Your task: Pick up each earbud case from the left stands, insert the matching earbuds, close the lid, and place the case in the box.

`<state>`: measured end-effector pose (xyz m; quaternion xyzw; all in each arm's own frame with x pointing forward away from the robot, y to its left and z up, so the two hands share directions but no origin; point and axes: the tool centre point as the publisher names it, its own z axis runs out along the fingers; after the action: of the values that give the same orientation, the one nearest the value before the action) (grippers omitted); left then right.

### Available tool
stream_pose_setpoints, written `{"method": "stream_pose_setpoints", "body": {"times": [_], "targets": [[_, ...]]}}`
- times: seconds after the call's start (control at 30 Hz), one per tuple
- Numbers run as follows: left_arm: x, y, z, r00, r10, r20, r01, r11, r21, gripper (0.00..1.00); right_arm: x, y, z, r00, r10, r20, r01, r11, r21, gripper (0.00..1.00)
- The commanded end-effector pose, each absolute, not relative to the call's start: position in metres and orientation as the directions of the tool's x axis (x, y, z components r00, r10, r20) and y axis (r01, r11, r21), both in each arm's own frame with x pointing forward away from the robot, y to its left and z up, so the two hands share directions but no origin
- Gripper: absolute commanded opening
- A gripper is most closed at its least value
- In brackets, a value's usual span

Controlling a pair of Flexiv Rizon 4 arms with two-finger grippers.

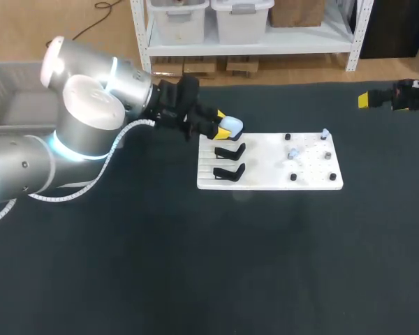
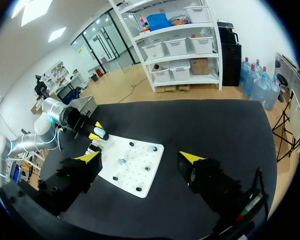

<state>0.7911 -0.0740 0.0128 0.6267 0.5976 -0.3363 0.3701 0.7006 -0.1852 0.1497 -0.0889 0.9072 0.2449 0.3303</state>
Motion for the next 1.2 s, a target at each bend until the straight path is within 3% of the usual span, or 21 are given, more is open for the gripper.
{"method": "stream_pose_setpoints", "body": {"times": [0.03,0.07,0.43,0.8,1.2], "targets": [[0.791,-0.074,0.011,0.063,0.5,-0.864,0.998,-0.011,0.066,0.07,0.7,-0.185,0.15,-0.766,0.0,-0.643,-0.323,0.865,0.385,1.0],[0.791,-0.073,0.011,0.063,0.5,-0.864,0.998,-0.011,0.066,0.0,0.7,-0.185,0.15,-0.766,0.0,-0.643,-0.323,0.865,0.385,1.0],[0.778,-0.064,0.029,0.076,0.459,-0.885,0.997,-0.005,0.082,0.0,0.7,-0.185,0.15,-0.766,0.0,-0.643,-0.323,0.865,0.385,1.0],[0.755,-0.058,0.091,0.116,0.331,-0.937,0.992,0.013,0.127,0.0,0.7,-0.185,0.15,-0.766,0.0,-0.643,-0.323,0.865,0.385,1.0],[0.723,-0.049,0.139,0.077,0.249,-0.966,0.988,0.113,0.108,0.0,0.7,-0.185,0.15,-0.766,0.0,-0.643,-0.323,0.865,0.385,1.0]]}}
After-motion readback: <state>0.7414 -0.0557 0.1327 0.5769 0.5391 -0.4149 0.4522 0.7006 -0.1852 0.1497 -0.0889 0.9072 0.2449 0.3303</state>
